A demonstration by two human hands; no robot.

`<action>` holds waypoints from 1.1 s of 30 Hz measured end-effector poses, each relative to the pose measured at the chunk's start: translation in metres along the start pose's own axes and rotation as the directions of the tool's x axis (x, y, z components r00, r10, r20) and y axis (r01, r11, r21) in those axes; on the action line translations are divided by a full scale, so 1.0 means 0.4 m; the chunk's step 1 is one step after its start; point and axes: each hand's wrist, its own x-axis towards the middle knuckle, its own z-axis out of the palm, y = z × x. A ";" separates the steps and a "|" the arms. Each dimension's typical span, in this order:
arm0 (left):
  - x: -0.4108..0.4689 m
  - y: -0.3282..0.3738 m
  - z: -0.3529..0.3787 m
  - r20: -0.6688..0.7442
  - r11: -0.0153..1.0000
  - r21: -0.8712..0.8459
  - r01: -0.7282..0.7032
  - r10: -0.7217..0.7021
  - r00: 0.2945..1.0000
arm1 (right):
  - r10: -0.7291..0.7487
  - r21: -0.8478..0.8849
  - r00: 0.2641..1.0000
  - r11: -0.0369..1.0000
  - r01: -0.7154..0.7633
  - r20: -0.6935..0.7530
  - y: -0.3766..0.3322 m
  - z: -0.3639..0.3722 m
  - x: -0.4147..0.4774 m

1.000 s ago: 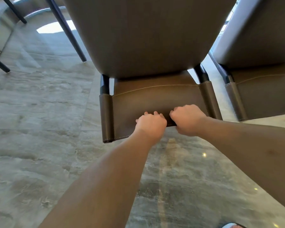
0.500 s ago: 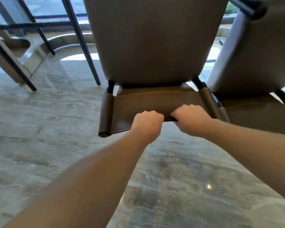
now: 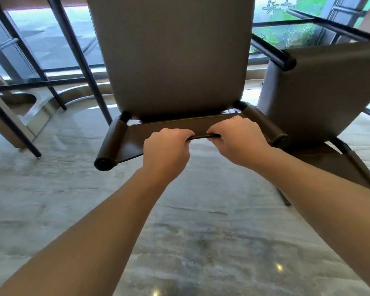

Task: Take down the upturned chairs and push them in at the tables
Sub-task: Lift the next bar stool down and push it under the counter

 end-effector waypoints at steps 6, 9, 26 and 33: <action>0.078 0.008 -0.136 -0.076 1.000 0.000 -0.011 0.011 0.997 | -0.031 0.005 0.997 0.999 0.031 -0.070 -0.026 -0.143 0.053; 0.124 0.028 -0.236 -0.053 1.000 0.009 0.002 -0.002 0.999 | -0.025 0.011 0.998 1.000 0.025 -0.062 -0.048 -0.252 0.083; 0.409 0.178 -0.882 0.233 0.999 -0.040 0.031 -0.021 0.972 | 0.010 0.065 0.978 0.998 -0.025 0.210 -0.121 -0.939 0.268; 0.509 0.214 -1.012 0.321 0.997 -0.054 0.053 -0.033 0.946 | 0.006 0.082 0.958 0.996 -0.030 0.286 -0.107 -1.091 0.336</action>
